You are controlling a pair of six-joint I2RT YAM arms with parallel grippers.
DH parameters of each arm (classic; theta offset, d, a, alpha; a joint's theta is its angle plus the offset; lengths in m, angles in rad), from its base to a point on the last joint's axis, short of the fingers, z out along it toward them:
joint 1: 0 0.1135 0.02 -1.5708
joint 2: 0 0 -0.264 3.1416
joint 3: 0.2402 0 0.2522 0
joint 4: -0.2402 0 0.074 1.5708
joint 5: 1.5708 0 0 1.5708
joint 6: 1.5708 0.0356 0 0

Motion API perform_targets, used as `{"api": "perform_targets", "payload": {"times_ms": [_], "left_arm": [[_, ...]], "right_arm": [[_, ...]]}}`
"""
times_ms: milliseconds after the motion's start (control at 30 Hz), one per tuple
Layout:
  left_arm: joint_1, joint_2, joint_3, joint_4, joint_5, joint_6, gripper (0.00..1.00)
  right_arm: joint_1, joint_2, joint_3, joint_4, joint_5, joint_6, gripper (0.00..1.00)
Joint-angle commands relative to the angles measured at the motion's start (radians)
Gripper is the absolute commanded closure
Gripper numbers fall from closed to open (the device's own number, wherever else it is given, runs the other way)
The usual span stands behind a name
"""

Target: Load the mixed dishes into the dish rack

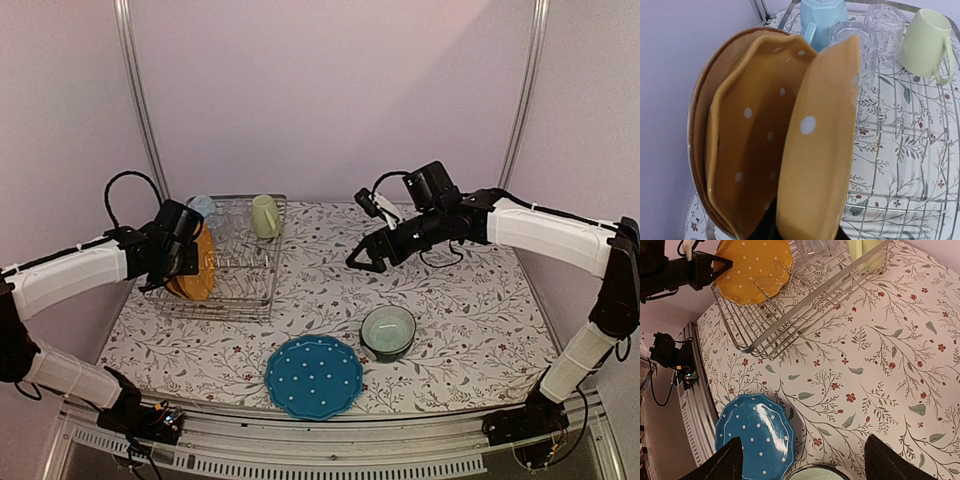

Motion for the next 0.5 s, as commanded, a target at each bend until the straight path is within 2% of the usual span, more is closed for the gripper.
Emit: {"api": "perform_targets", "payload": {"times_ms": [0,133,300,467], "left_arm": [[0.003,0.024,-0.004,0.014,-0.034,0.024,0.76],[0.005,0.021,-0.001,0.006,-0.039,0.023,0.67],[0.003,-0.013,0.019,-0.031,-0.036,0.015,0.5],[0.002,-0.101,0.031,-0.022,0.045,0.024,0.41]], "right_arm": [[0.002,0.013,0.012,-0.017,-0.008,-0.005,0.17],[0.026,0.021,0.015,-0.036,0.028,-0.014,0.17],[0.083,0.047,0.036,-0.07,0.08,-0.038,0.17],[0.163,0.107,0.083,-0.123,0.097,-0.099,0.17]]}}
